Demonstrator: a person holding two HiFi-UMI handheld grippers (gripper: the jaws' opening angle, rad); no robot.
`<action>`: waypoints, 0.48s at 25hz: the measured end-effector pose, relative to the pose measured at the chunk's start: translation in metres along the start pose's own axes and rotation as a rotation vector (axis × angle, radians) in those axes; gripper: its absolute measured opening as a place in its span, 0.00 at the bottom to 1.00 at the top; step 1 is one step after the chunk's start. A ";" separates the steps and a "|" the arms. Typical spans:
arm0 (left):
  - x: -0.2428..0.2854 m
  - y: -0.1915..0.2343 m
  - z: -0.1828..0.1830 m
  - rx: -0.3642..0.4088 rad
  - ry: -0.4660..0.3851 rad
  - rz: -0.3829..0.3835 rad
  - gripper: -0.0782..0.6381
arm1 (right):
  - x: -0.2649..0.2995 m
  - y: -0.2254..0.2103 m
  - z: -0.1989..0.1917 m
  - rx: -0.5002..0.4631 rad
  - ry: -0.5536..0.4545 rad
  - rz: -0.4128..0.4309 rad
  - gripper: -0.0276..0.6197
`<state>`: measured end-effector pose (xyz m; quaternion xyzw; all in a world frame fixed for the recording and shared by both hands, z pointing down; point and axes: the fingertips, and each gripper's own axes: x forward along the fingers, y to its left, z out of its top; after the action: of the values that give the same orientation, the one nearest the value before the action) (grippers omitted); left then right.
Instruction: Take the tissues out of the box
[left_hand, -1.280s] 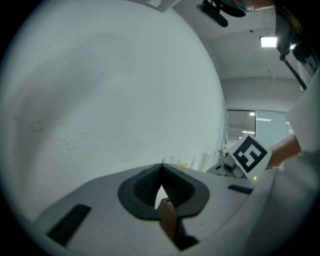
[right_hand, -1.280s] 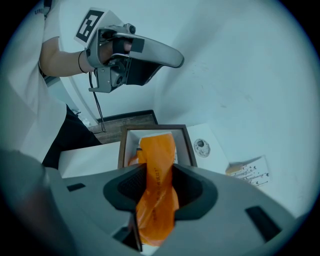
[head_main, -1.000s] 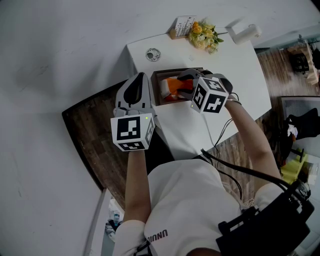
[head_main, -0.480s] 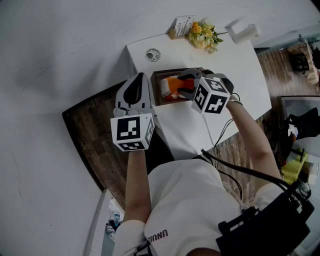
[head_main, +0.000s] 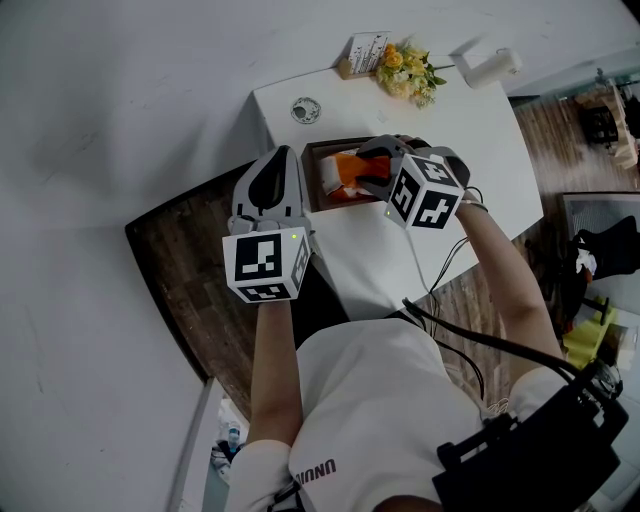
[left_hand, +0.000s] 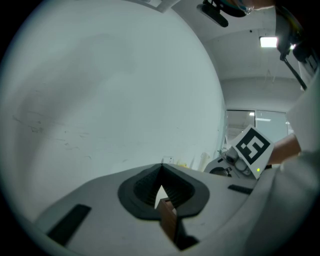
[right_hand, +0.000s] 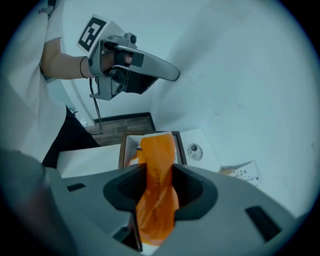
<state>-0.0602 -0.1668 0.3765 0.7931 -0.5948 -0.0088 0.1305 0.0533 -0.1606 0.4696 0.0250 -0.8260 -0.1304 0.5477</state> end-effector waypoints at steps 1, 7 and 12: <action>0.000 0.000 0.000 0.000 0.001 0.000 0.13 | 0.000 0.000 0.000 0.000 0.000 0.000 0.29; 0.000 0.000 0.000 0.001 0.000 -0.003 0.13 | -0.001 0.000 0.000 0.002 0.000 -0.003 0.29; 0.001 -0.001 0.000 0.001 0.001 -0.004 0.13 | -0.005 -0.002 0.001 0.001 -0.010 -0.017 0.29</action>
<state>-0.0593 -0.1676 0.3768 0.7944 -0.5931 -0.0082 0.1305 0.0539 -0.1615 0.4637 0.0316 -0.8285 -0.1346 0.5427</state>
